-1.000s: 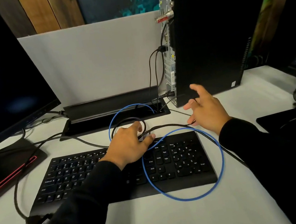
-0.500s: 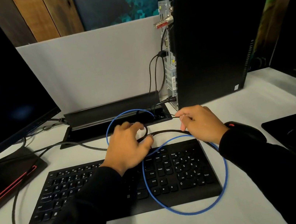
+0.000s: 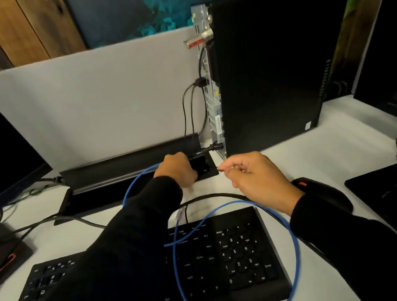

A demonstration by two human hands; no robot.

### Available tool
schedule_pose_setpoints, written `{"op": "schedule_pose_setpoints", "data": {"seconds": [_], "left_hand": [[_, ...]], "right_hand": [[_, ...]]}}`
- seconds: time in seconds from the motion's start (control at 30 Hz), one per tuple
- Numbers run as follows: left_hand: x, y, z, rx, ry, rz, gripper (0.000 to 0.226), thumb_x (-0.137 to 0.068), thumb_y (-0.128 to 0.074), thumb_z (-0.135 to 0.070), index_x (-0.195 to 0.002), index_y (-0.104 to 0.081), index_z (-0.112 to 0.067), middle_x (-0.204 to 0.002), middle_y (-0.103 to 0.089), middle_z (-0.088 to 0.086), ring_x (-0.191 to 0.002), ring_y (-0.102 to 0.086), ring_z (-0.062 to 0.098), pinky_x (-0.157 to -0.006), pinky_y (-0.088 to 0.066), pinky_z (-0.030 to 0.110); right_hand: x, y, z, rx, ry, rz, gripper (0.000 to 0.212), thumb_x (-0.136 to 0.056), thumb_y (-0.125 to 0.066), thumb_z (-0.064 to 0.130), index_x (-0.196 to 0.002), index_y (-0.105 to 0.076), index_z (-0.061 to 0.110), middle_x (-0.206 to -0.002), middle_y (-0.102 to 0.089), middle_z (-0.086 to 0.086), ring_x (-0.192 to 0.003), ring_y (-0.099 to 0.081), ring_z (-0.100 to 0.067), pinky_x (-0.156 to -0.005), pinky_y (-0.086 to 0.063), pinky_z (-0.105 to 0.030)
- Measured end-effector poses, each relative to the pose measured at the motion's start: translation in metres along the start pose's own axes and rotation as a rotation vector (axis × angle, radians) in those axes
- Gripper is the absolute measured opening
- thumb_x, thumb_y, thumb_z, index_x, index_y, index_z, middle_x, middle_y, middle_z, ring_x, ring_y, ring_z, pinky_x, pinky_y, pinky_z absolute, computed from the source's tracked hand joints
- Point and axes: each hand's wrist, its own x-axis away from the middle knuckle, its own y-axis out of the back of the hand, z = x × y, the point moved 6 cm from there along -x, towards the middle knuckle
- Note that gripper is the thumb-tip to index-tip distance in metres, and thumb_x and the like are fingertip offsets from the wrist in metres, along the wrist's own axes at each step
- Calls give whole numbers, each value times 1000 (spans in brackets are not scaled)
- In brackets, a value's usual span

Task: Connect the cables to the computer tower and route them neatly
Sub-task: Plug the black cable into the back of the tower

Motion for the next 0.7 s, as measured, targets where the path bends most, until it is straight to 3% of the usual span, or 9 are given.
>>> {"op": "schedule_pose_setpoints", "data": {"seconds": [0.1,0.33,0.5,0.6,0.7], "left_hand": [[-15,-1,-3,-63,-2,68,21,-97,-59,-29,-99,-66,-9,-100,-64,11,-82,-55,25,-72,-43,30],[-29,-17,13,79,-58,51,16,-96,-67,-26,-109,-69,-17,-98,-66,3,-91,-58,19,-82,-44,28],[-33,-16,7,34,-248,214,30,-102,-58,-26,-130,-66,-33,-120,-68,-7,-112,-60,15,-109,-43,34],[-34,-20,8,8,-287,306,33,-104,-52,-23,-130,-65,-38,-125,-65,-16,-115,-57,9,-109,-36,26],[-35,-19,9,-30,-280,317,29,-102,-51,-23,-122,-62,-41,-121,-65,-10,-112,-58,13,-104,-38,29]], "right_hand": [[-11,-2,-9,25,9,-32,24,-102,-56,15,-113,-76,22,-74,-69,-11,-62,-59,-12,-62,-39,-2],[-26,-24,-33,98,-19,20,23,-101,-56,16,-108,-77,23,-65,-67,6,-62,-63,-12,-61,-46,-19],[-27,-22,-37,84,-25,36,23,-102,-55,18,-110,-75,23,-65,-67,5,-62,-62,-9,-60,-44,-18],[-27,-23,-38,88,-34,47,22,-103,-56,20,-111,-75,24,-70,-67,10,-68,-64,-7,-62,-44,-17],[-27,-23,-39,90,-27,50,22,-103,-56,20,-111,-76,25,-70,-68,9,-69,-65,-9,-64,-44,-18]]}}
